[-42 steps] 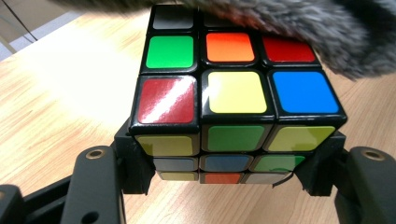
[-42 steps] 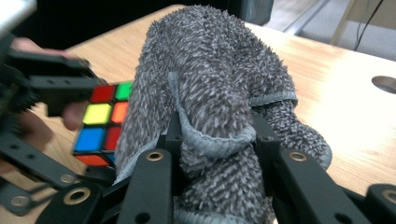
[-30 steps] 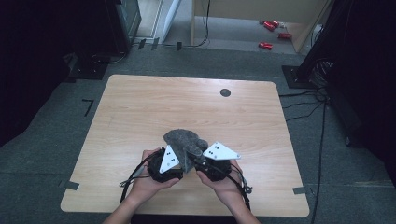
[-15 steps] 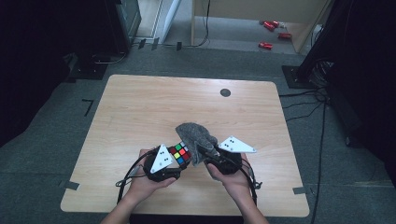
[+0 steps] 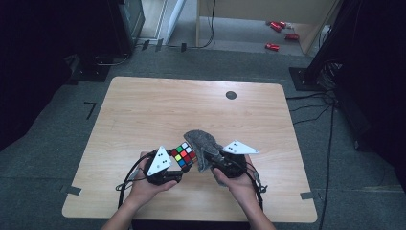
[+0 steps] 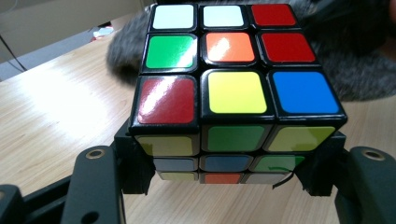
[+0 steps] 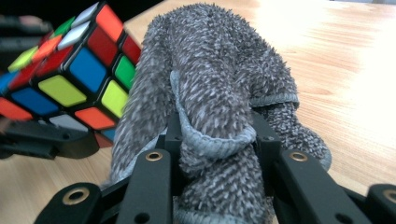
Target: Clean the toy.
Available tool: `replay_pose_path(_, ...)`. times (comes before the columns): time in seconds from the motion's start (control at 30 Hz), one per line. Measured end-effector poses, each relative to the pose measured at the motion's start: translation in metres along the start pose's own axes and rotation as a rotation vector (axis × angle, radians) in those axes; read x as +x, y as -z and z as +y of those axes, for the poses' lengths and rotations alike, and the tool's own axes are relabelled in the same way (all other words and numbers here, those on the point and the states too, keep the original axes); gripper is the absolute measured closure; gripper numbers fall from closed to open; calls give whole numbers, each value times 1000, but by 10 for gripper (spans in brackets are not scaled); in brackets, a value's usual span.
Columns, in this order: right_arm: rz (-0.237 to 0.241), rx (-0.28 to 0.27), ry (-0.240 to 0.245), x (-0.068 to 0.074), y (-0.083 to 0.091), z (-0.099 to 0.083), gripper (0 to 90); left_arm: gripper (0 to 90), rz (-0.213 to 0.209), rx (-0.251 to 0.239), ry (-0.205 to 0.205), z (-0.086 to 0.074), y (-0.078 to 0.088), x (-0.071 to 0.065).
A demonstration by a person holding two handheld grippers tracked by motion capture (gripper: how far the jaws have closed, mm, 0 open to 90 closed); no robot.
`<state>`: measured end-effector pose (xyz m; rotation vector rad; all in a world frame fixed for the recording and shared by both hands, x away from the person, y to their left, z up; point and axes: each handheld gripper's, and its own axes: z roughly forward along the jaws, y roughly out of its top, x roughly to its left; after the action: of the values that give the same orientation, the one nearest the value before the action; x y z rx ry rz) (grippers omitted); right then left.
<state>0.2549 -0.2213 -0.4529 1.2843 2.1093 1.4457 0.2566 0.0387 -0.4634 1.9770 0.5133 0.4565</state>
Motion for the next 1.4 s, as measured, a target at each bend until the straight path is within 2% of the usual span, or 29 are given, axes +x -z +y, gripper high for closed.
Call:
replay_pose_path(0.03, 14, -23, -8, 0, 4, 2, 679, 350, -6, 3, -4, -1, -1, 0)
replay_pose_path(0.07, 51, -79, -3, 5, 12, 9, 680, 349, -27, -6, -6, -1, -2, -2)
replay_pose_path(0.1, 66, -101, 9, 9, 15, 12, 681, 349, -27, -6, -6, -1, -2, -2)
replay_pose_path(0.13, 66, -101, 9, 9, 15, 12, 681, 349, -33, -10, -11, -1, -2, -3)
replay_pose_path(0.17, 101, -123, 39, 18, 19, 16, 683, 349, -35, -17, -13, -1, -3, -4)
replay_pose_path(0.2, 101, -123, 39, 18, 19, 16, 683, 349, -33, -24, -14, -1, -3, -5)
replay_pose_path(0.23, 105, -118, 67, 22, 18, 15, 688, 349, -33, -33, -9, -1, -2, -6)
replay_pose_path(0.33, 124, -113, 54, 20, 14, 12, 690, 349, -37, -54, -4, -2, 2, -3)
replay_pose_path(0.37, 144, -83, 47, 16, 9, 8, 694, 349, -46, -65, 7, -2, 4, 0)
replay_pose_path(0.47, 136, -56, 53, 14, 5, 4, 695, 349, -47, -63, 5, -3, 4, 2)
replay_pose_path(0.5, 113, -17, 63, 13, 1, 2, 695, 349, -59, -77, 10, -4, 4, 3)
replay_pose_path(0.53, 113, -17, 63, 13, 1, 2, 695, 349, -59, -77, 10, -4, 4, 3)
replay_pose_path(0.6, 67, 6, 78, 11, 0, 2, 695, 349, -81, -102, 8, -5, 5, 3)
replay_pose_path(0.63, 67, 6, 78, 11, 0, 2, 695, 349, -81, -102, 8, -5, 5, 3)
replay_pose_path(0.67, 55, -47, 59, 9, 7, 5, 696, 349, -89, -109, -10, -6, 5, 3)
replay_pose_path(0.7, 55, -47, 59, 9, 7, 5, 696, 350, -89, -109, -10, -6, 5, 3)
replay_pose_path(0.73, 55, -108, 50, 10, 15, 10, 696, 349, -91, -110, -15, -7, 4, 3)
replay_pose_path(0.77, 65, -132, 55, 13, 19, 13, 696, 349, -100, -116, -13, -8, 4, 3)
replay_pose_path(0.9, 89, -159, 87, 23, 25, 17, 696, 350, -109, -118, -25, -9, 2, 1)
replay_pose_path(0.97, 106, -130, 106, 29, 18, 14, 698, 349, -115, -129, -46, -8, 3, -3)
replay_pose_path(1.07, 116, -130, 85, 27, 14, 10, 701, 350, -117, -126, -54, -9, 3, -3)
replay_pose_path(1.1, 122, -105, 73, 23, 11, 7, 703, 350, -121, -127, -56, -9, 4, -3)
replay_pose_path(1.23, 96, -78, 90, 22, 6, 3, 706, 349, -113, -126, -61, -9, 4, -3)
replay_pose_path(1.4, 38, 11, 106, 18, -4, -3, 706, 350, -97, -129, -53, -9, 4, -2)
